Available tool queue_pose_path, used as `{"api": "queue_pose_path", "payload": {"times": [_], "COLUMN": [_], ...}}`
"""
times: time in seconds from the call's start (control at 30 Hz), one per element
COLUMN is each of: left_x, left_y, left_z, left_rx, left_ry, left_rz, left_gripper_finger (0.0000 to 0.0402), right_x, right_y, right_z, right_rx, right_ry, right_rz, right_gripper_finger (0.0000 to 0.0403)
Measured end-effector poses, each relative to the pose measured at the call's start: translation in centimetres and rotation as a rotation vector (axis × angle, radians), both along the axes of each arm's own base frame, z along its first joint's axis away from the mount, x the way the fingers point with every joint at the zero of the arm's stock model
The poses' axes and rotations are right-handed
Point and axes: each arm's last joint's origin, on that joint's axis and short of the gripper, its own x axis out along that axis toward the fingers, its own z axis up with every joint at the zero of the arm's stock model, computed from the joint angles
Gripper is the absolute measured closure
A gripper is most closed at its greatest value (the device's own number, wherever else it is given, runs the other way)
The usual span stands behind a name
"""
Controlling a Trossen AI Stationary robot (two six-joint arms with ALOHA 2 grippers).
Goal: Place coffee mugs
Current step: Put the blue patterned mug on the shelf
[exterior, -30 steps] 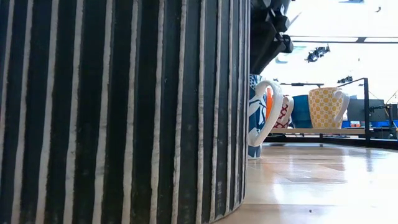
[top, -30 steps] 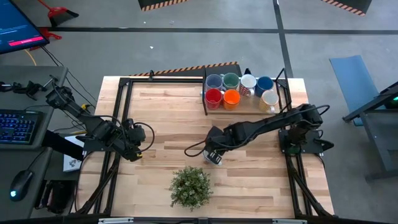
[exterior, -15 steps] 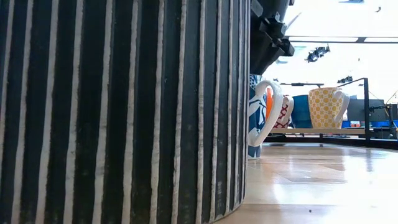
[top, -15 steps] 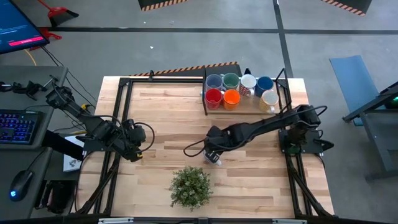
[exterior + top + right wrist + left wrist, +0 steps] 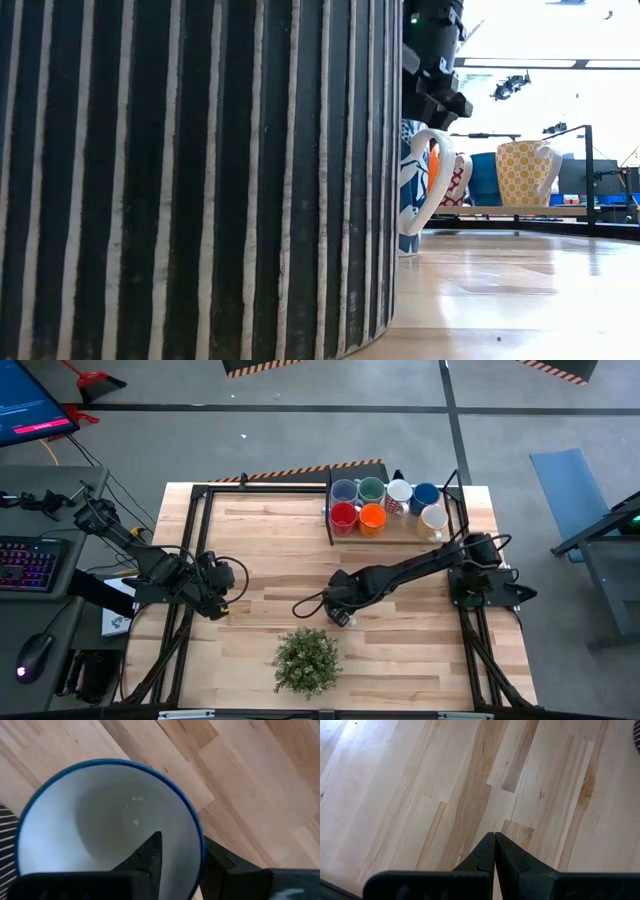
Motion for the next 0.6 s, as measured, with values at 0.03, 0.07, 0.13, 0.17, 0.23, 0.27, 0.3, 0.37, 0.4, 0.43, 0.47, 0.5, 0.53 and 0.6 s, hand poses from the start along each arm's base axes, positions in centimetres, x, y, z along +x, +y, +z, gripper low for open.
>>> {"api": "queue_pose_path", "payload": {"times": [0.03, 0.07, 0.13, 0.17, 0.23, 0.27, 0.3, 0.37, 0.4, 0.43, 0.47, 0.5, 0.53, 0.6], "left_x": [0.0, 0.0, 0.0, 0.0, 0.0, 0.0, 0.0, 0.0, 0.0, 0.0, 0.0, 0.0, 0.0, 0.0], "left_y": [0.0, 0.0, 0.0, 0.0, 0.0, 0.0, 0.0, 0.0, 0.0, 0.0, 0.0, 0.0, 0.0, 0.0], "left_z": [0.0, 0.0, 0.0, 0.0, 0.0, 0.0, 0.0, 0.0, 0.0, 0.0, 0.0, 0.0, 0.0, 0.0], "left_rx": [0.0, 0.0, 0.0, 0.0, -0.001, -0.002, -0.002, -0.003, -0.003, -0.003, -0.003, -0.003, -0.003, -0.003], "left_ry": [0.0, 0.0, 0.0, -0.001, -0.001, -0.002, -0.004, -0.005, -0.005, -0.005, -0.005, -0.005, -0.005, -0.005], "left_rz": [0.0, 0.0, 0.0, 0.0, 0.0, 0.0, 0.0, 0.0, 0.0, 0.0, 0.0, 0.0, 0.0, 0.0], "left_gripper_finger": [0.0401, 0.0402, 0.0402, 0.0402, 0.0401, 0.0402, 0.0402, 0.0401, 0.0402, 0.0401, 0.0401, 0.0402, 0.0402, 0.0402], "right_x": [0.1, 0.1, 0.2, 0.2, 0.1, 0.1, 0.1, 0.1, 0.1, 0.1, 0.0, -0.2, -0.4, -1.2], "right_y": [0.0, 0.0, 0.1, 0.0, 0.0, -0.1, -0.1, -0.3, -0.4, -0.4, -0.5, -0.6, -0.6, -0.8], "right_z": [-0.2, -0.3, -0.5, -0.5, -0.6, -0.6, -0.6, -0.6, -0.6, -0.6, -0.6, -0.4, -0.3, 0.2], "right_rx": [0.002, 0.003, 0.009, 0.011, 0.017, 0.018, 0.019, 0.009, -0.01, -0.028, -0.047, -0.07, -0.091, -0.127], "right_ry": [0.003, 0.005, 0.006, 0.008, 0.013, 0.014, 0.014, 0.007, -0.001, -0.006, -0.007, 0.003, 0.014, 0.055], "right_rz": [-0.005, -0.011, -0.024, -0.036, -0.071, -0.09, -0.105, -0.139, -0.16, -0.176, -0.183, -0.184, -0.187, -0.213], "right_gripper_finger": [0.032, 0.032, 0.032, 0.0323, 0.0342, 0.036, 0.038, 0.0393, 0.0392, 0.0394, 0.0397, 0.0398, 0.0398, 0.0399]}}
